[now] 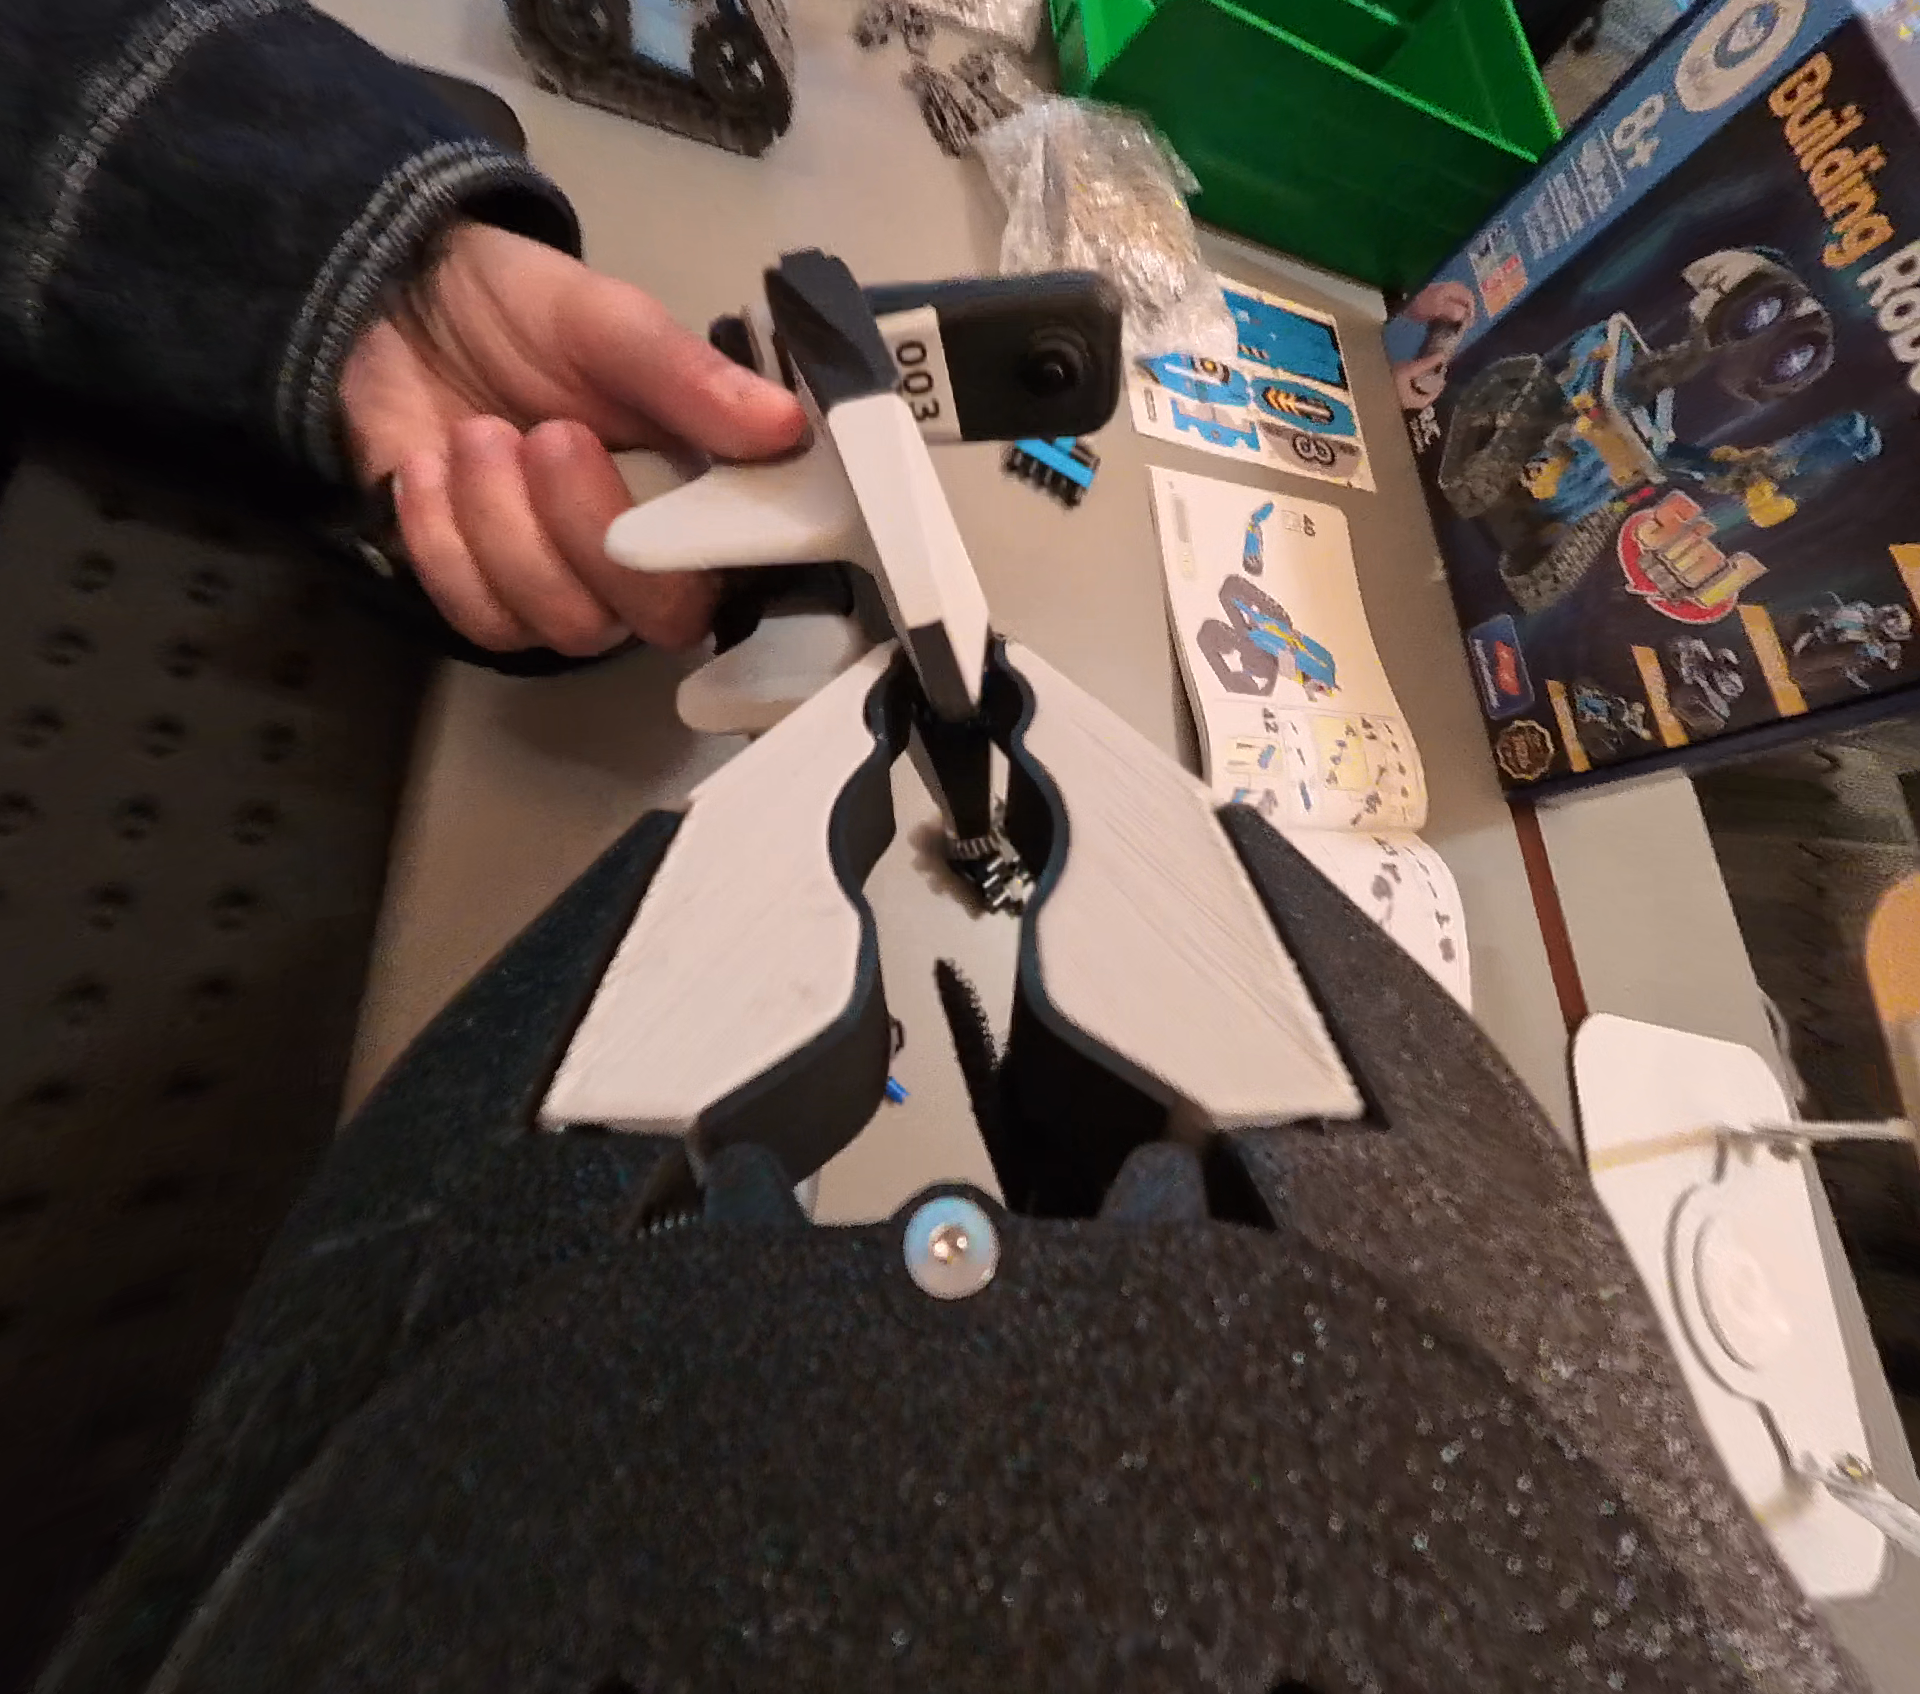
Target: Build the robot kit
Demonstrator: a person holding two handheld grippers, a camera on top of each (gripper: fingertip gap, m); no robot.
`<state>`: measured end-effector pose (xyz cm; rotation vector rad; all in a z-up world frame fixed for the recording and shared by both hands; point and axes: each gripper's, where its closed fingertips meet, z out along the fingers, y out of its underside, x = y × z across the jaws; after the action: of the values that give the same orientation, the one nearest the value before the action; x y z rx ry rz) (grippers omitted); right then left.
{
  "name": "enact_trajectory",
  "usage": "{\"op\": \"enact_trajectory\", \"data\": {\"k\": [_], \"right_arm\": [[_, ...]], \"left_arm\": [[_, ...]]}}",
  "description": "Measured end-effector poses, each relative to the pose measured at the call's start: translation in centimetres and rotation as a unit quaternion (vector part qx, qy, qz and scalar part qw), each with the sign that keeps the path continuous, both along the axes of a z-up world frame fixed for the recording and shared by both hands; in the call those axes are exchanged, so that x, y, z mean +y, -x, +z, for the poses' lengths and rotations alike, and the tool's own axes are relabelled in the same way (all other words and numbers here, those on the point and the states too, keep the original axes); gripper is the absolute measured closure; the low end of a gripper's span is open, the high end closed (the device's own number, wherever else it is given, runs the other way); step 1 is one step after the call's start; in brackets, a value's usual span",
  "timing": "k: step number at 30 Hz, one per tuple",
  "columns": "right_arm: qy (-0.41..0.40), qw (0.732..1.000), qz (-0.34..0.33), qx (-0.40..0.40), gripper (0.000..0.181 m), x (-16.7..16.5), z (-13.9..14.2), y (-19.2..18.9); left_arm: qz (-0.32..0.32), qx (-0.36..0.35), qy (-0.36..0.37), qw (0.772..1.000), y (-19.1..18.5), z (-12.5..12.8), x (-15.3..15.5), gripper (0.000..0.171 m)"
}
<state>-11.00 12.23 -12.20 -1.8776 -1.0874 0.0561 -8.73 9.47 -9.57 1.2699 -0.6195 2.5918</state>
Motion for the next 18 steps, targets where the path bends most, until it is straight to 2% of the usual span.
{"op": "enact_trajectory", "data": {"k": [1, 4, 8, 12, 15, 18], "right_arm": [[0.000, 1.000, -0.006, -0.002, 0.167, 0.1, -0.3, -0.1], [0.008, 1.000, -0.021, -0.010, 0.167, 0.4, -1.4, -1.0], [0.000, 1.000, -0.025, -0.006, 0.168, 0.4, -2.7, -1.7], [-0.020, 0.999, -0.023, 0.010, 0.168, 0.0, -3.4, -1.9], [-0.047, 0.998, -0.011, 0.033, 0.168, -0.3, -2.8, -1.9], [-0.035, 0.997, -0.009, 0.067, 0.167, -0.4, -3.1, -2.1]], "left_arm": [[0.000, 0.007, -0.002, 1.000, -0.1, -0.3, 0.1, 0.148], [0.000, 0.012, 0.008, 1.000, -0.3, -0.4, 0.4, 0.119], [0.015, 0.038, -0.052, 0.998, -0.7, -1.2, -0.2, 0.092], [0.010, 0.054, -0.074, 0.996, -0.9, -1.9, -0.7, 0.088], [0.007, 0.052, -0.079, 0.995, -1.0, -1.9, -0.9, 0.098], [0.006, 0.065, -0.080, 0.995, -1.2, -2.5, -0.8, 0.105]]}}
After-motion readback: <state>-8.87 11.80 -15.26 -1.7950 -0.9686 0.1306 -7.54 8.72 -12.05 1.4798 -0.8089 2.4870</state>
